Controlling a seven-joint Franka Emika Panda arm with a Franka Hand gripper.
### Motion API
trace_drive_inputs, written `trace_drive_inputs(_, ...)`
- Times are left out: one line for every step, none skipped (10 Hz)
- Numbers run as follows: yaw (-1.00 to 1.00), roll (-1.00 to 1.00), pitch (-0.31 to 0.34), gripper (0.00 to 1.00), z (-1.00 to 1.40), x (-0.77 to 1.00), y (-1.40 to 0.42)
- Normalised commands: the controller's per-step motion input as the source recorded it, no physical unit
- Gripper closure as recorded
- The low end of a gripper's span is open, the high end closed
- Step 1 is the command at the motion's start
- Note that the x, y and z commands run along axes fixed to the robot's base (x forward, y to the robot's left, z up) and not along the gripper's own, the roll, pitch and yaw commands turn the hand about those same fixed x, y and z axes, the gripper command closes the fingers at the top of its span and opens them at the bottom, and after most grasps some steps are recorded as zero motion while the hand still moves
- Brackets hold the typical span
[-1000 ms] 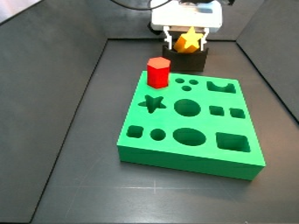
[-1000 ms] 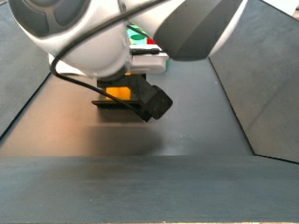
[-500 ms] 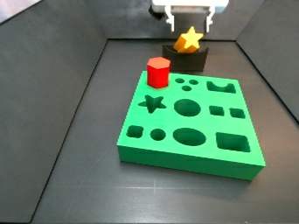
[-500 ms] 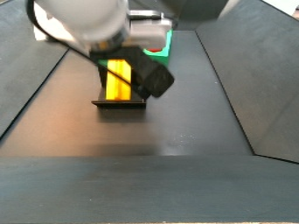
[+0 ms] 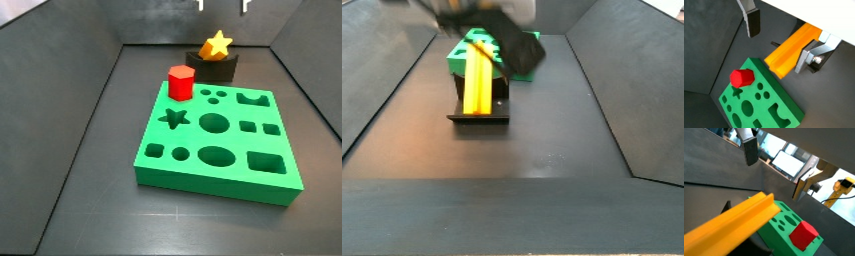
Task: Pick up the star object. Move up. Place the star object on the fixture. Regrasp the star object. Move to above the board. Insert the star object.
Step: Regrasp the star object.
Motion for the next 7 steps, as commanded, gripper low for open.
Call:
trace_drive_inputs(0.02,1.0,0.054,0.0,0.9,-0.02,-1.0)
trace_drive_inputs(0.02,1.0,0.049,0.0,0.88,-0.05,-1.0)
trace_drive_inputs(0.02,1.0,0.041,0.0,0.65,-0.07,-0.85)
trace_drive_inputs(0.02,1.0,0.04,0.0,0.5,-0.07,-0.73)
trace_drive_inputs(0.02,1.0,0.038,0.0,0.18,-0.04,-0.47)
trace_drive_inputs(0.02,1.0,0.035,0.0,0.04,-0.02,-0.21)
trace_drive_inputs(0.02,1.0,0.035,0.0,0.05,-0.02,-0.05)
